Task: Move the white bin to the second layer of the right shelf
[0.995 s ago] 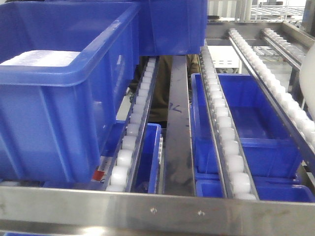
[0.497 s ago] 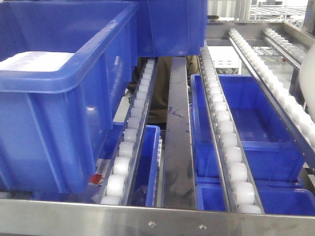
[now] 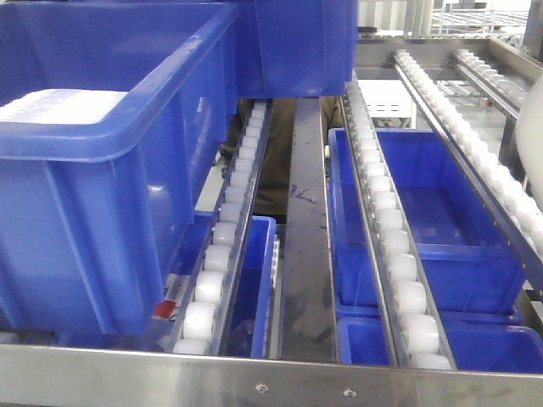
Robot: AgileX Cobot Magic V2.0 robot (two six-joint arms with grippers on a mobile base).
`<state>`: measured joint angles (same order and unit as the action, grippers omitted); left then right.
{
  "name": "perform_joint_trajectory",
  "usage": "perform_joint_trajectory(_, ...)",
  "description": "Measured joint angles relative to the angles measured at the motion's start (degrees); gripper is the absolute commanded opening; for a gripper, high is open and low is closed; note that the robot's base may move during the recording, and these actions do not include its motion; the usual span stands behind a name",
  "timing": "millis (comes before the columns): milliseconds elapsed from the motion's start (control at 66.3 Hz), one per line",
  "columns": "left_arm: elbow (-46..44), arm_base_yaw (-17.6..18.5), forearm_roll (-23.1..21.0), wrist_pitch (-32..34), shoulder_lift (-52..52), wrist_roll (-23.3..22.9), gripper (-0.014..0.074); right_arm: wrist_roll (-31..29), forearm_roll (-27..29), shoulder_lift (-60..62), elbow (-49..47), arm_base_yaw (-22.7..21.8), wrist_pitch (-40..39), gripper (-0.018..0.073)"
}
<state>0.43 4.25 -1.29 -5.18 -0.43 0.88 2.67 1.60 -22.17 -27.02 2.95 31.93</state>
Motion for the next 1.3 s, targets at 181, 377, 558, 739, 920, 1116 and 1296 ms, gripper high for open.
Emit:
perform_joint_trajectory(181,0.0,0.0,0.0,0.0,0.0,0.0,0.0085,0.0,0.0,0.0,0.0,0.0,0.0,0.0047)
perform_joint_trajectory(377,0.0,0.0,0.0,0.0,0.0,0.0,0.0085,0.0,0.0,0.0,0.0,0.0,0.0,0.0047)
perform_joint_trajectory(558,0.0,0.0,0.0,0.0,0.0,0.0,0.0085,0.0,0.0,0.0,0.0,0.0,0.0,0.0047)
perform_joint_trajectory(739,0.0,0.0,0.0,0.0,0.0,0.0,0.0085,0.2,0.0,0.0,0.0,0.0,0.0,0.0056)
perform_joint_trajectory(920,0.0,0.0,0.0,0.0,0.0,0.0,0.0085,0.5,0.0,-4.6,0.0,0.0,-0.1,0.0057)
perform_joint_trajectory(1116,0.0,0.0,0.0,0.0,0.0,0.0,0.0085,3.3,0.0,-14.7,0.0,0.0,-4.5,0.0057)
perform_joint_trajectory(1296,0.0,0.0,0.0,0.0,0.0,0.0,0.0085,5.5,0.0,-24.7,0.0,0.0,-9.7,0.0057)
